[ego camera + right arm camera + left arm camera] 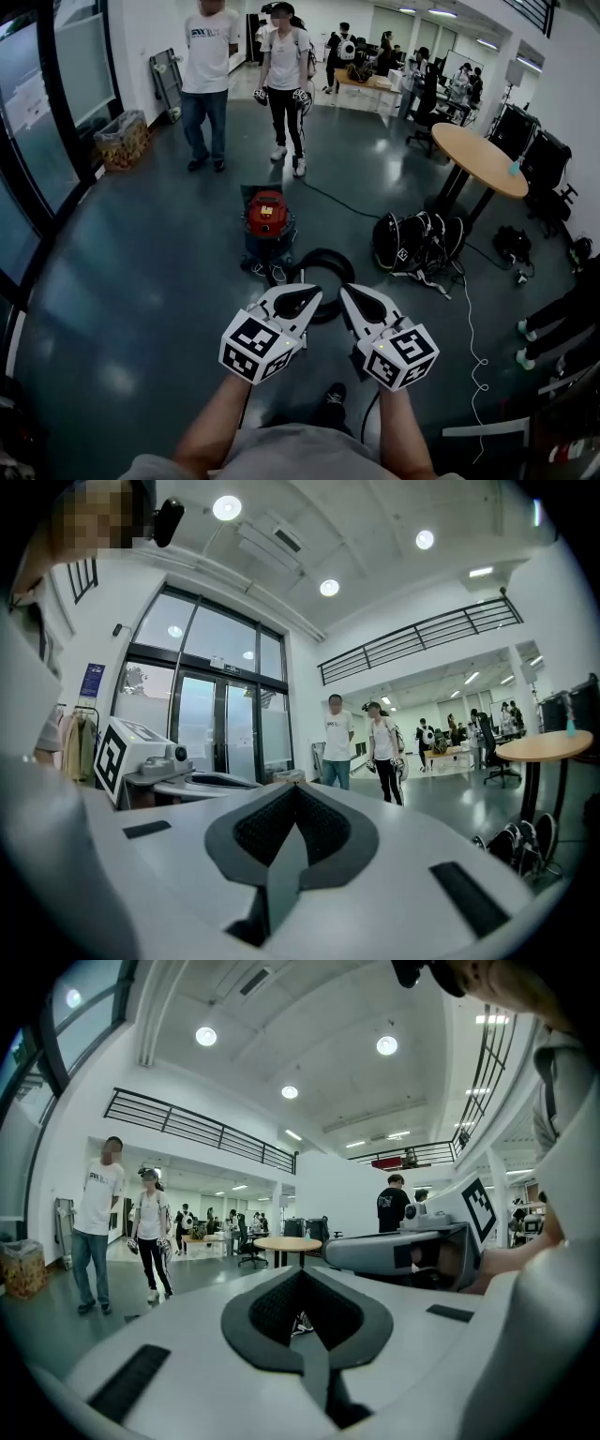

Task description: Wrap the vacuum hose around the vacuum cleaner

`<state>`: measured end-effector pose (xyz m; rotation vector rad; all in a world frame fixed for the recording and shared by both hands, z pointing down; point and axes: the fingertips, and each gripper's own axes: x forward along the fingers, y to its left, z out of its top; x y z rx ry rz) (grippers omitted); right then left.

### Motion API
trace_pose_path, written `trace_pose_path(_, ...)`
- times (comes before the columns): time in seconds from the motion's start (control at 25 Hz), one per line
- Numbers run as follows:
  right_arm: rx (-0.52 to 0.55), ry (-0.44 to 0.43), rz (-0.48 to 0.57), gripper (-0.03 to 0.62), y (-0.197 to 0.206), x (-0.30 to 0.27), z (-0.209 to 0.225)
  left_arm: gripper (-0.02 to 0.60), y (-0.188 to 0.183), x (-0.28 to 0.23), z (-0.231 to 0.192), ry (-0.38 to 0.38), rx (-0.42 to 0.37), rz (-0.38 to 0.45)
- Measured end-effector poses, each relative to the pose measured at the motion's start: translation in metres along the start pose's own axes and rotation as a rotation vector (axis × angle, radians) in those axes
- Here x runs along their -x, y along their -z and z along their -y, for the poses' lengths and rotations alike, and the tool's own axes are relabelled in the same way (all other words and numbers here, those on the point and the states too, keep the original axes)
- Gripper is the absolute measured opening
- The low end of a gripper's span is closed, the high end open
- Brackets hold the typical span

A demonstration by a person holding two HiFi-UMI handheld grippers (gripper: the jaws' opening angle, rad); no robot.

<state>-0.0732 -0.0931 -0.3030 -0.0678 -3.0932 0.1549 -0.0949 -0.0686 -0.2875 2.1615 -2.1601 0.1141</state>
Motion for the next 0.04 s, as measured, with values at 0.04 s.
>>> trace_pose_path(0.04, -0.001, -0.001, 0.001, 0.003, -0.001, -0.0012, -0.0004, 0.006, -0.0004, 0.0, -0.0008, 0.001, 0.001, -0.002)
